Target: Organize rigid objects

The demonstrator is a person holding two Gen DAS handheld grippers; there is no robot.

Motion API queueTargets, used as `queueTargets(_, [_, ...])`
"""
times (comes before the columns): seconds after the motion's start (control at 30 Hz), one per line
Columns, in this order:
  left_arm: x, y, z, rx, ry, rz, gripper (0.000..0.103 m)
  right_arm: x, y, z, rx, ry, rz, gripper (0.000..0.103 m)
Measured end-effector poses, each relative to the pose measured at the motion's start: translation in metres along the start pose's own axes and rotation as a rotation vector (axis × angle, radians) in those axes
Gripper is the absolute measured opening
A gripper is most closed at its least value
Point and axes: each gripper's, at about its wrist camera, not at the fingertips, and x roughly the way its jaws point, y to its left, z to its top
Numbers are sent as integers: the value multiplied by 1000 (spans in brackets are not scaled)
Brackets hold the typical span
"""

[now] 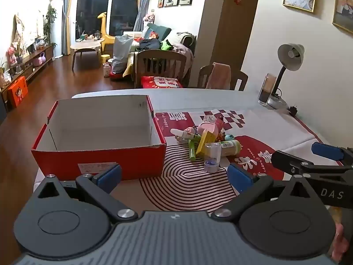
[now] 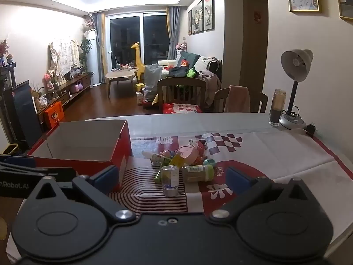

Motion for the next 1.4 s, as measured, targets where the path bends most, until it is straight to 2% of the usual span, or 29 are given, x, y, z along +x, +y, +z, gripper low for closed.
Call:
queueTargets(0.07, [2,3,1,-6,6,-2,103,-1,0,0,6,-7,3,103])
queueTargets(0.1, [-1,-3,-3,21,-22,20,103,-1,0,0,5,-8,2,103])
queueTargets(0.3, [-14,-7,-4,42,-51,33,103,-3,2,-1,-4,-17,-3,103])
queueTargets(0.47, [-19,-7,-4,38,-76,-8,103,-7,0,2,-9,-17,-19,103])
queueTargets(0.6, [-19,-8,-5,40,-75,-20,103,-12,-1,1,-11,-21,-21,103])
queueTargets(1.03, [-23,-9,-5,40,-96,31,103,-20,7,-2,-20,-43,-21,103])
queueTargets(1.4, [-21,-10,-4,49,-86,51,103,-21,2,-4,-5,-60,30,103])
